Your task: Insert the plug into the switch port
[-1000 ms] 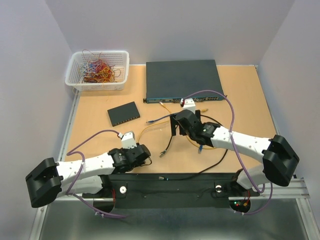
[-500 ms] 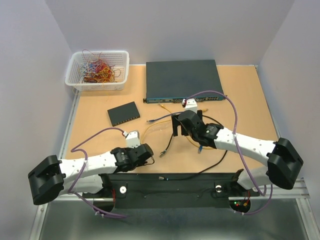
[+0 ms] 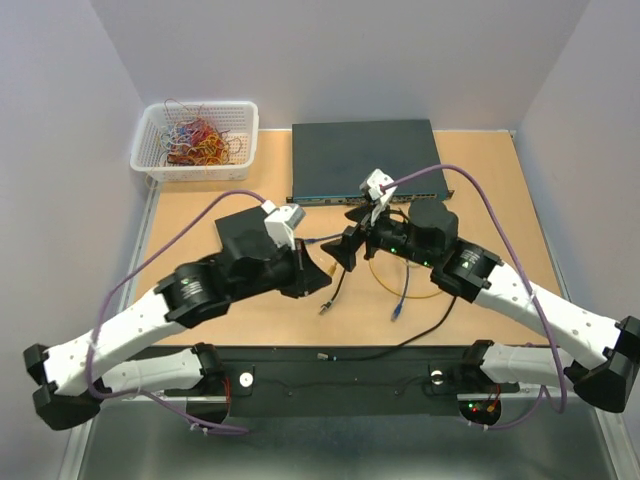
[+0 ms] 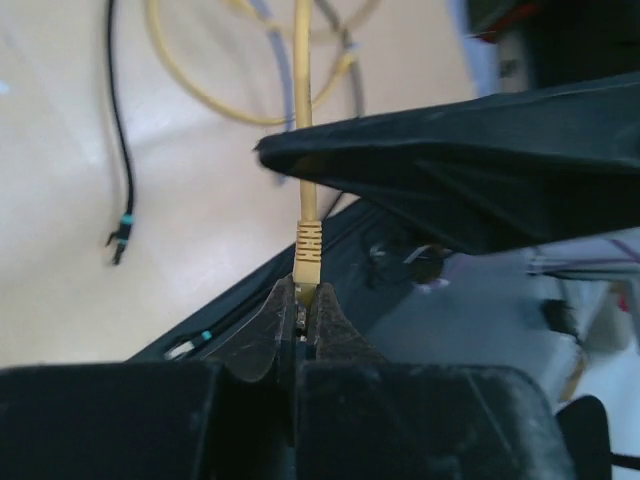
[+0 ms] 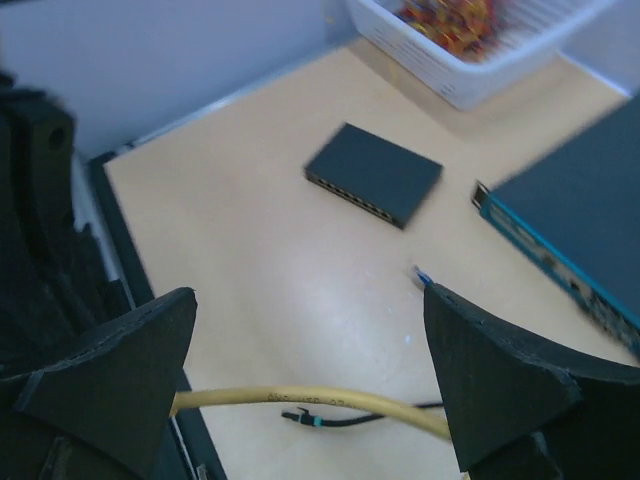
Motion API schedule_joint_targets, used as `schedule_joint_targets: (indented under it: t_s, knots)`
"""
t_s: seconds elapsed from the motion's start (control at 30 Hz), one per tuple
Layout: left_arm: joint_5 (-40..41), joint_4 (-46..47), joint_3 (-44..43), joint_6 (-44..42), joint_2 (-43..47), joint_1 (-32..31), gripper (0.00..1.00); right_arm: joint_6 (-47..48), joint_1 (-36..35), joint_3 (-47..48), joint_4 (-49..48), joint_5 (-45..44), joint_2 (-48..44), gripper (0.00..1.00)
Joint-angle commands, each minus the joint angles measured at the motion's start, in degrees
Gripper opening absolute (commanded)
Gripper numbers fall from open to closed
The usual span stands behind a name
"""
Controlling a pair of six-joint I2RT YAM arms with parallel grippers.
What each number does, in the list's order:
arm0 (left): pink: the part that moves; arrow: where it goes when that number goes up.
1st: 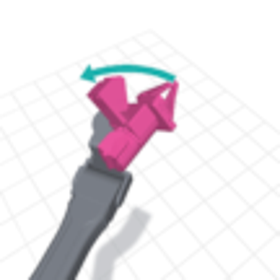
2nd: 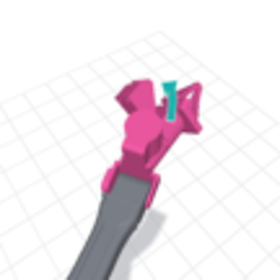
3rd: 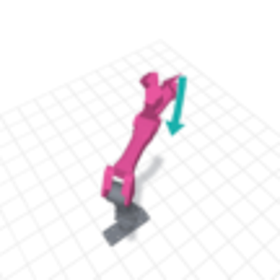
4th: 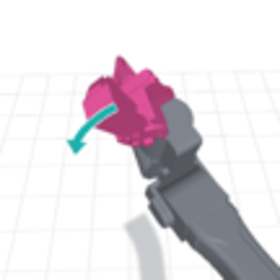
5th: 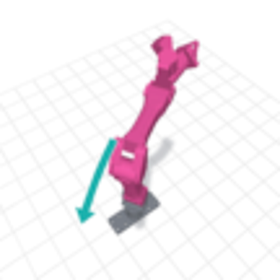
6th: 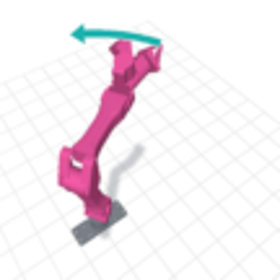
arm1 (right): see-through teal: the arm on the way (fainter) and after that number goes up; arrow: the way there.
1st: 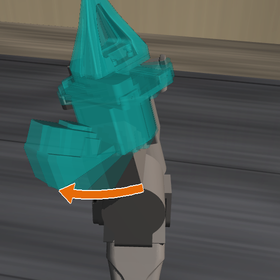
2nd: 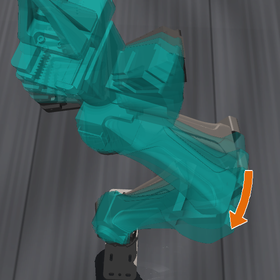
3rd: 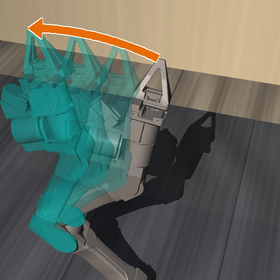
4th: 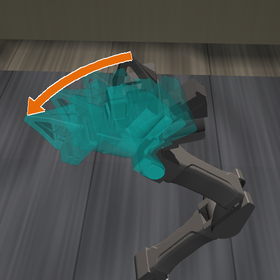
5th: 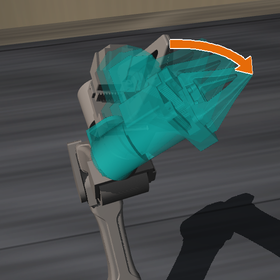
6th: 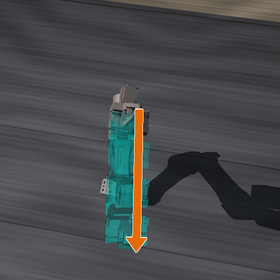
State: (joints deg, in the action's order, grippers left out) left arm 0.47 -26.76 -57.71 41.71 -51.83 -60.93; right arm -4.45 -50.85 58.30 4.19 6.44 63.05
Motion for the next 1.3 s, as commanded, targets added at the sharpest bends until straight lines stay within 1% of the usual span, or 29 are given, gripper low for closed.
schedule_joint_targets:
  t_s: [0.0, 0.07, 0.1, 0.17, 0.3, 0.47, 0.5, 0.53, 0.6, 0.63, 0.67, 0.73, 0.77, 0.8, 0.9, 1.0, 1.07, 1.27]
  knots:
    - [-13.1, -4.5, -6.5, -5.8, 4.1, 3.4, 0.00, 7.2, 0.1, 5.0, -3.7, 19.5, -0.6, 1.00]
    - [-16.3, -7.0, -8.4, -6.6, 4.4, 4.5, 0.00, 8.2, 0.2, 6.3, -3.6, 24.8, -1.6, 1.00]
    - [-16.6, -8.0, -10.0, -7.1, 4.3, 4.7, 0.00, 8.4, 0.1, 6.7, -3.6, 29.8, -2.0, 1.00]
    - [-17.3, -11.0, -11.3, -7.5, 4.4, 4.7, 0.00, 8.8, 0.3, 7.6, -3.5, 34.5, -3.3, 1.00]
    - [-18.7, -13.0, -12.2, -8.0, 5.4, 4.9, 0.00, 9.2, 0.3, 10.4, -2.8, 44.3, -4.4, 1.00]
    - [-21.2, -12.4, -12.3, -8.4, 5.9, 4.9, 0.00, 10.5, 0.2, 13.1, 0.9, 50.5, -2.0, 1.00]
    - [-21.6, -12.1, -12.4, -8.1, 5.8, 4.8, 0.00, 11.9, 0.2, 13.7, 2.0, 51.4, -1.4, 1.00]
    - [-22.2, -11.7, -12.9, -8.1, 5.6, 4.8, 0.00, 12.9, 0.3, 14.5, 5.2, 52.6, 0.5, 0.99]
    - [-23.0, -11.6, -13.7, -7.6, 5.0, 4.8, 0.00, 15.8, 0.3, 17.7, 10.7, 52.8, 2.5, 0.97]
    - [-23.5, -11.5, -14.5, -7.4, 4.7, 4.9, 0.00, 16.0, 0.3, 19.0, 11.7, 52.0, 4.1, 0.87]
    - [-23.5, -11.4, -14.9, -7.1, 4.6, 4.9, 0.00, 16.1, 0.2, 19.4, 12.2, 51.7, 4.7, 0.82]
    - [-23.8, -11.4, -16.1, -6.3, 4.3, 4.9, 0.00, 15.9, 0.1, 19.5, 12.8, 50.3, 5.4, 0.74]
    - [-24.3, -11.1, -16.5, -6.0, 3.8, 4.9, 0.00, 15.6, 0.1, 19.2, 12.9, 49.5, 5.9, 0.73]
    - [-24.7, -10.8, -17.0, -5.2, 3.7, 4.9, 0.00, 15.3, 0.1, 19.1, 12.8, 46.9, 6.0, 0.68]
    - [-26.8, -9.2, -17.7, -4.2, 3.0, 5.6, 0.00, 15.3, -0.2, 18.5, 13.0, 44.1, 6.4, 0.64]
    - [-28.0, -9.4, -18.5, -4.2, 1.7, 7.4, 0.00, 16.0, -0.4, 17.7, 12.9, 43.8, 5.2, 0.63]
    - [-30.7, -9.2, -18.2, -4.5, 1.0, 11.7, 0.00, 16.3, -0.3, 17.1, 12.9, 43.9, 4.5, 0.63]
    - [-39.9, -4.9, -16.3, -5.2, 0.9, 19.7, 0.00, 16.5, -0.4, 15.5, 13.0, 42.6, 3.6, 0.60]
